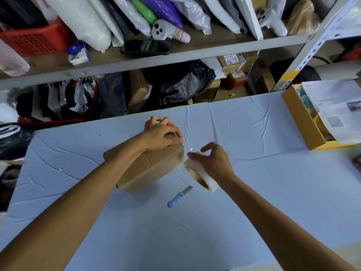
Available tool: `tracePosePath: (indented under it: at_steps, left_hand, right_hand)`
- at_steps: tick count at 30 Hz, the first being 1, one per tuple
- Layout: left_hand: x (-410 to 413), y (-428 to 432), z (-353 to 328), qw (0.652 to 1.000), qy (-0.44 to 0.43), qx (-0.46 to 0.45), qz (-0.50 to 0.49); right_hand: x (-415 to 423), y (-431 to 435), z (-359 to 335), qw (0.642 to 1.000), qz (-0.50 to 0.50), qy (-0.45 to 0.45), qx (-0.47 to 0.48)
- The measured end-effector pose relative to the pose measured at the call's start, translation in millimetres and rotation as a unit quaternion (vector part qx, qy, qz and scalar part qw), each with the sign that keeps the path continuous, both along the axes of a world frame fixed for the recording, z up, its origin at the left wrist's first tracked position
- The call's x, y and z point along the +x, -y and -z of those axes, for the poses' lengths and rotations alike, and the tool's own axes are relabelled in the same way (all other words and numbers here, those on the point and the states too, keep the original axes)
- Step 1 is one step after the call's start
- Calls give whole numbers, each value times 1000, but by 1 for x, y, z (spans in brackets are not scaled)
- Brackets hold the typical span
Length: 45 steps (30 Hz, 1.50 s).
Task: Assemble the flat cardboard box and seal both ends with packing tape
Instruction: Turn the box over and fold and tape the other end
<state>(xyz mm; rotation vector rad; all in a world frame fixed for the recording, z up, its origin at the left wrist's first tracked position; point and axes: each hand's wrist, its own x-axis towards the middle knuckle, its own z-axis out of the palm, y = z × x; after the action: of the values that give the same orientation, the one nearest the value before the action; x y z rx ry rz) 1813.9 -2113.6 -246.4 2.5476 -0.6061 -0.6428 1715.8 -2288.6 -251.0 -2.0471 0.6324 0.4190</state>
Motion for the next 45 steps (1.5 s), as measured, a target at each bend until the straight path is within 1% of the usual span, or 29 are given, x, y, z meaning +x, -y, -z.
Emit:
tracePosePath:
  at_steps: [3,5,9,12,15,18,20,21,22,24,25,28,30,32,33,35,36,37,40,42,43,45]
  left_hand:
    - [-4,0,5,995,76,-67,-5]
    - [-5,3,7,991,93,-90,18]
    - [-5,-1,10,990,93,-65,87]
    - [-6,-3,9,991,89,-55,86]
    - [-9,2,10,989,109,-45,89]
    - [-14,7,15,984,141,-18,107]
    - [-16,8,18,982,153,-7,113]
    - [-16,8,19,982,153,-5,110]
    - [-15,7,18,984,147,-7,104]
    - [-13,6,17,986,136,-10,98]
    - [-12,6,16,987,130,-10,98]
    - [-11,5,15,987,127,-11,98]
    - [-11,5,18,985,143,-3,98]
    - [-13,7,21,982,164,-1,96]
    - [-14,8,22,981,167,1,94]
    - [-16,11,24,980,171,4,98]
    - [-17,12,25,979,176,4,101]
    - [-17,11,25,978,180,0,100]
    - [-12,5,20,982,166,-25,86]
    - [-10,5,17,984,158,-30,81]
    - [-9,5,17,983,161,-34,77]
    - [-10,5,18,982,172,-44,71]
  right_hand:
    - [-2,0,-5,997,-24,51,46]
    - [-3,2,-7,995,-40,46,83]
    - [-6,8,-3,992,-67,25,105]
    - [-4,12,-1,992,-60,31,106]
    - [0,17,11,996,-68,-1,62]
    - [-2,21,32,990,-108,-78,-52]
    - [-8,23,42,981,-131,-96,-105]
    - [-11,23,43,983,-132,-87,-92]
    - [-13,25,42,988,-126,-67,-52]
    - [-16,29,36,992,-109,-17,54]
    - [-18,33,32,989,-107,-8,101]
    - [-26,45,23,970,-140,-18,200]
    - [-31,51,24,965,-147,-29,216]
    - [-31,53,29,974,-135,-67,170]
    - [-28,53,33,978,-146,-98,115]
    - [-25,53,41,966,-195,-167,-14]
    - [-24,53,44,960,-211,-179,-44]
    - [-24,54,46,961,-217,-169,-40]
    - [-29,57,36,978,-170,-95,76]
    - [-34,57,31,977,-156,-52,138]
    - [-36,58,31,973,-161,-45,161]
    - [-40,60,33,966,-174,-58,184]
